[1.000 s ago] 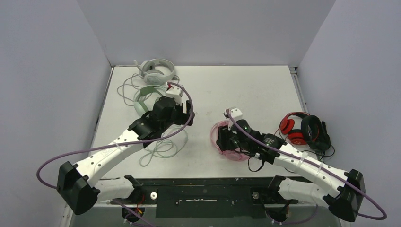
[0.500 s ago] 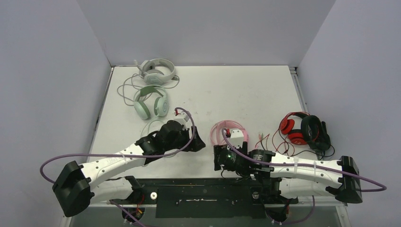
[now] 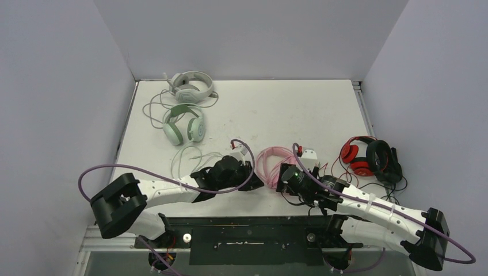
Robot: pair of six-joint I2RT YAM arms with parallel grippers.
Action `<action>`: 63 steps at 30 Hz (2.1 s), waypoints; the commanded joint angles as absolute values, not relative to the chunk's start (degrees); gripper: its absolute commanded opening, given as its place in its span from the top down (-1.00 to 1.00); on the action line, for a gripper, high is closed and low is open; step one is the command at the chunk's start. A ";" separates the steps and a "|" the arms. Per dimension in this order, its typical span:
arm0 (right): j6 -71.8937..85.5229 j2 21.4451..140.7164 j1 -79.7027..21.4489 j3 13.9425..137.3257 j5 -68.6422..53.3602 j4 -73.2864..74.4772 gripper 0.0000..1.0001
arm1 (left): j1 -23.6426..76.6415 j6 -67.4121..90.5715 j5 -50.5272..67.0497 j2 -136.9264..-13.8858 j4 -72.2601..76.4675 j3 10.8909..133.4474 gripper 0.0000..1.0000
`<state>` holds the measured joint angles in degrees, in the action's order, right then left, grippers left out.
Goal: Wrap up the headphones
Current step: Move the headphones to the center of the board.
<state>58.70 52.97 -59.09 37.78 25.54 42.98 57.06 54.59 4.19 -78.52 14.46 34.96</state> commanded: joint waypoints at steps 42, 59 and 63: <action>24.43 104.71 -16.02 68.03 -4.14 6.69 -0.26 | 32.52 46.92 7.53 -124.95 24.05 76.64 0.99; 18.65 78.50 -18.09 57.95 3.59 14.92 -1.00 | 28.73 32.57 -12.77 -89.69 -15.17 69.71 -0.90; 22.40 73.30 -18.23 55.77 6.91 17.13 -1.00 | 23.52 33.14 -17.38 -79.86 -17.92 63.18 -0.95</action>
<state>20.47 77.34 -17.82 57.67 1.89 14.70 28.67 34.44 -9.10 -87.74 -9.67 68.36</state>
